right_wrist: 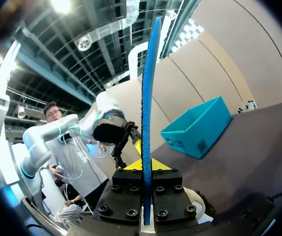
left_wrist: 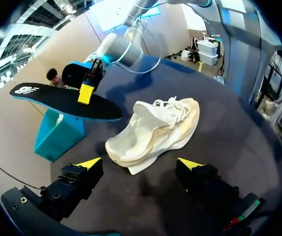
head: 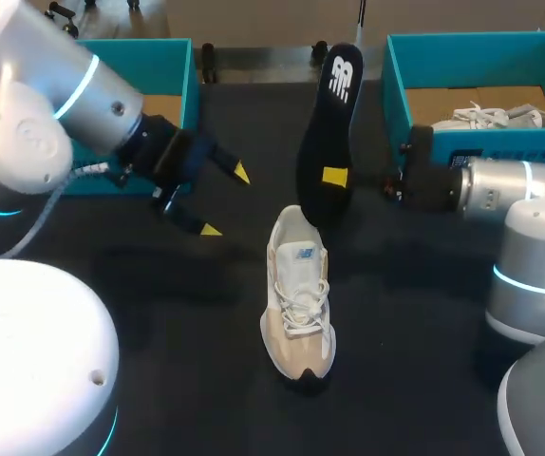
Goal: Take the shoe out of the shoebox, open the shoe tongue, remove and reinsert the insole, then place the shoe into the shoebox
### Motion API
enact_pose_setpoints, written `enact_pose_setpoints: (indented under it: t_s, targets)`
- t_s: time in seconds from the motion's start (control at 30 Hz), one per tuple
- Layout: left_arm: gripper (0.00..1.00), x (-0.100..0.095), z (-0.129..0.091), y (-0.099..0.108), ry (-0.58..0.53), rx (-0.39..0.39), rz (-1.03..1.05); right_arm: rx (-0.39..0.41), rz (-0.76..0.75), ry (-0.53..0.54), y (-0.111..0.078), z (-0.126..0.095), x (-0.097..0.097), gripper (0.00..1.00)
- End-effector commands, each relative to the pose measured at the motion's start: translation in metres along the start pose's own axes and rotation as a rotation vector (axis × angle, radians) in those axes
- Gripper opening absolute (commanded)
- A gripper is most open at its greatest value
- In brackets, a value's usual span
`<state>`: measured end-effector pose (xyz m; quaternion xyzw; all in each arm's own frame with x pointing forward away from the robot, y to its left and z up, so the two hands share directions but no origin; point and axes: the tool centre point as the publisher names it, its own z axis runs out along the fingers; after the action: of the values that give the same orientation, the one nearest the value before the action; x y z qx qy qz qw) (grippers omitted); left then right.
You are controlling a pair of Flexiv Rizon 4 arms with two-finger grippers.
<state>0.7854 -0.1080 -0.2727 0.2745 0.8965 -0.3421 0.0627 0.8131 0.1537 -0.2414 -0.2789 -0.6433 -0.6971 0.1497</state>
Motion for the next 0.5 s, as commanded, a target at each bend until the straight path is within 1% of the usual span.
enact_pose_setpoints:
  t_s: [0.03, 0.07, 0.23, 0.5]
  targets:
    - [1.00, -0.005, 0.022, 0.006, 0.028, 0.008, -0.037, -0.002, -0.015, 0.006, -0.003, 0.008, -0.009, 0.00]
    - [1.00, -0.003, 0.024, 0.005, 0.031, 0.007, -0.046, -0.016, -0.017, 0.002, -0.002, 0.007, -0.008, 0.00]
    - [1.00, 0.004, 0.033, 0.004, 0.030, 0.001, -0.069, -0.016, -0.017, 0.002, -0.002, 0.007, -0.008, 0.00]
    - [1.00, 0.010, 0.041, 0.012, 0.017, -0.043, -0.118, -0.016, -0.017, 0.002, -0.002, 0.007, -0.008, 0.00]
